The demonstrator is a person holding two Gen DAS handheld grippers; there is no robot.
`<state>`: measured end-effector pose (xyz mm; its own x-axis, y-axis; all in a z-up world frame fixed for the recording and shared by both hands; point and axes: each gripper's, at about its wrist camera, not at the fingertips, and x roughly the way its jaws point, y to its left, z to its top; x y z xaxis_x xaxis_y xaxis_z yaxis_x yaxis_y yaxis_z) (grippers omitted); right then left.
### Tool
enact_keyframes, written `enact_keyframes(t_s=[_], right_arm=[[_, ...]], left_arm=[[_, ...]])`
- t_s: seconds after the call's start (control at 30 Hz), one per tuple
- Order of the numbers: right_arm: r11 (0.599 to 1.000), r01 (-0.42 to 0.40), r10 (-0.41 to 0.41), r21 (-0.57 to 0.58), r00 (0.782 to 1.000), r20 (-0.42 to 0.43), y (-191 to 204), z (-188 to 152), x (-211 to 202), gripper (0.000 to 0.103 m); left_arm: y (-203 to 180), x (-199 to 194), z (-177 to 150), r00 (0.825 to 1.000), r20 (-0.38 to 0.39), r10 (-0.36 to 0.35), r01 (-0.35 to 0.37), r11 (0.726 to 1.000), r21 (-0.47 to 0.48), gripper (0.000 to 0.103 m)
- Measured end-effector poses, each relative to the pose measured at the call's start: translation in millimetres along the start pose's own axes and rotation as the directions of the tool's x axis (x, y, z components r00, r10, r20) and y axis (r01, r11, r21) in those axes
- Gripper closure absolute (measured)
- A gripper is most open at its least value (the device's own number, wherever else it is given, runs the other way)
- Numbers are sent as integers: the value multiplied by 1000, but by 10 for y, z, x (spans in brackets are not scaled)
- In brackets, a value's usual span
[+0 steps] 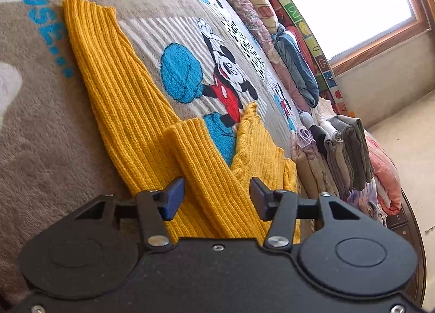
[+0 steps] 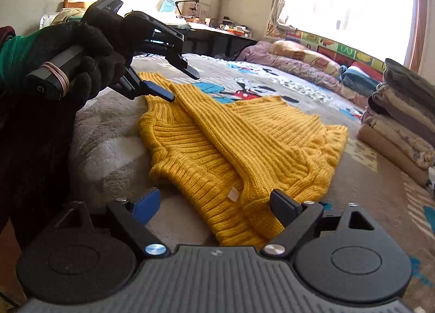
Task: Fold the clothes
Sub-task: 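Move the left gripper to the other sleeve and grasp its cuff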
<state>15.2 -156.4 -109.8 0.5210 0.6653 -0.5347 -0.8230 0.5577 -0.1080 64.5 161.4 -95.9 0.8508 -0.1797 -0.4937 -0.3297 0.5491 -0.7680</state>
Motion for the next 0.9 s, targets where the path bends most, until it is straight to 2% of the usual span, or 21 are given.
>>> enact_keyframes(t_s=[0.07,0.2,0.23,0.3,0.43,0.6,0.77,0.9], right_arm=[[1000,-19,19,-7,999,-26,15,4,50,4],[999,-50,51,17,998,-34,-18,32,29,4],[998,-61,62,32,998,-28,-44,35,11,4],[996,-75,76,54,997,-15,-82,45,-24,5],[993,-79,76,88,996,35,-151,75,-105,8],[994,-40,31,102,996,88,-252,118,-80,8],[990,-22,8,142,995,100,-410,153,79,8],[983,-52,38,176,996,79,-468,149,209,8]], left_arm=[[27,30,1,1000,7,6,-6,1000,-1,62],[46,68,18,1000,27,8,-9,1000,21,72],[37,81,23,999,34,3,-5,999,36,84],[-9,85,27,999,38,-28,26,998,56,95],[-154,60,40,990,40,-138,134,988,81,95],[-429,49,9,975,37,-217,210,968,137,95],[-781,168,-8,959,-2,-282,279,947,161,96],[-1124,353,16,944,-29,-330,330,928,172,96]])
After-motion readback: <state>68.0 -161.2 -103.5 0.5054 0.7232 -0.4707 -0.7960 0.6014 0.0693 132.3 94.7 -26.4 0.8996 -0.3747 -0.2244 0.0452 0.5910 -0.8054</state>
